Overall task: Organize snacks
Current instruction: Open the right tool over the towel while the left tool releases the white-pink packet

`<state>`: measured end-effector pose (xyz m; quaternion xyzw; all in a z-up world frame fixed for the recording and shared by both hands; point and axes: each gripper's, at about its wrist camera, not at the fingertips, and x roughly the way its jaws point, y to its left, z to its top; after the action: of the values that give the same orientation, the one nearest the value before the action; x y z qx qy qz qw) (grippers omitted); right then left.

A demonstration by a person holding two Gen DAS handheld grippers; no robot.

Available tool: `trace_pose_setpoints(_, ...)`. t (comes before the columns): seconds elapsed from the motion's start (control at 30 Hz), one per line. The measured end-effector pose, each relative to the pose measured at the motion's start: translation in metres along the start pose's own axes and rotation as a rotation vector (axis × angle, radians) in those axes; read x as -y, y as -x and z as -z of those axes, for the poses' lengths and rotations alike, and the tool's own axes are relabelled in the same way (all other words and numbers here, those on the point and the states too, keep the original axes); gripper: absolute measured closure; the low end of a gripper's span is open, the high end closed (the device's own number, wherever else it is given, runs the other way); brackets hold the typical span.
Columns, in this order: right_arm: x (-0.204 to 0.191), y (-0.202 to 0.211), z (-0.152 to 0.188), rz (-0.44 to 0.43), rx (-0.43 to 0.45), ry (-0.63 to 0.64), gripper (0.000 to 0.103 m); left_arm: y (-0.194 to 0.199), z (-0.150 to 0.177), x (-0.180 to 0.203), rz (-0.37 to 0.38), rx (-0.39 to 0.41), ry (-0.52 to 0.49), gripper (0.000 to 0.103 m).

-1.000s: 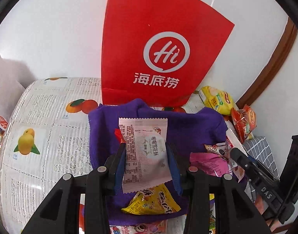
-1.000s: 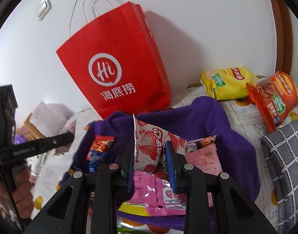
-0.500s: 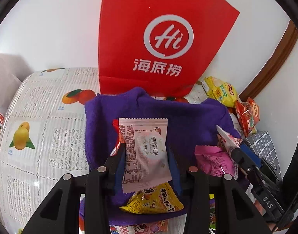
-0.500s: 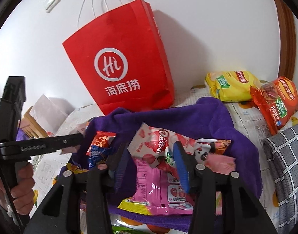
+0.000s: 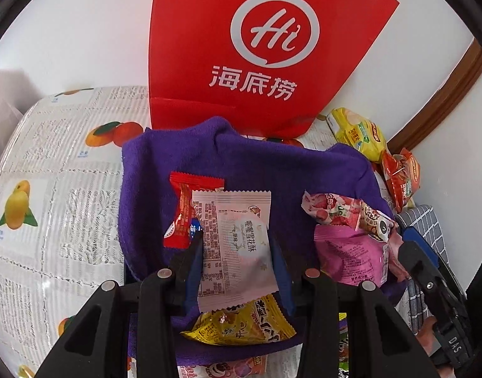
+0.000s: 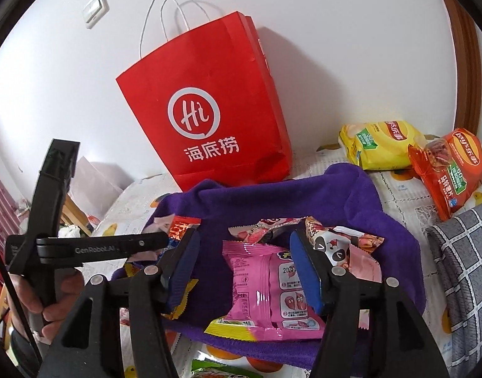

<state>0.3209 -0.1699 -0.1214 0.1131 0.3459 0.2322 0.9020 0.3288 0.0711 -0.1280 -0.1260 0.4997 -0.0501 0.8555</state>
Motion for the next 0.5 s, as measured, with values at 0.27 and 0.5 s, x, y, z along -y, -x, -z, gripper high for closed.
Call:
trace_pose_setpoints(0.27, -0.005, 0.025, 0.000, -0.004, 0.026, -0.002, 0.043, -0.005, 0.002, 0.002, 0.013, -0.023, -0.011, 0.062)
trace_pose_setpoints(0.5, -0.010, 0.044, 0.029, -0.018, -0.019, 0.015, 0.043, -0.001, 0.002, 0.007, 0.013, -0.027, -0.030, 0.041)
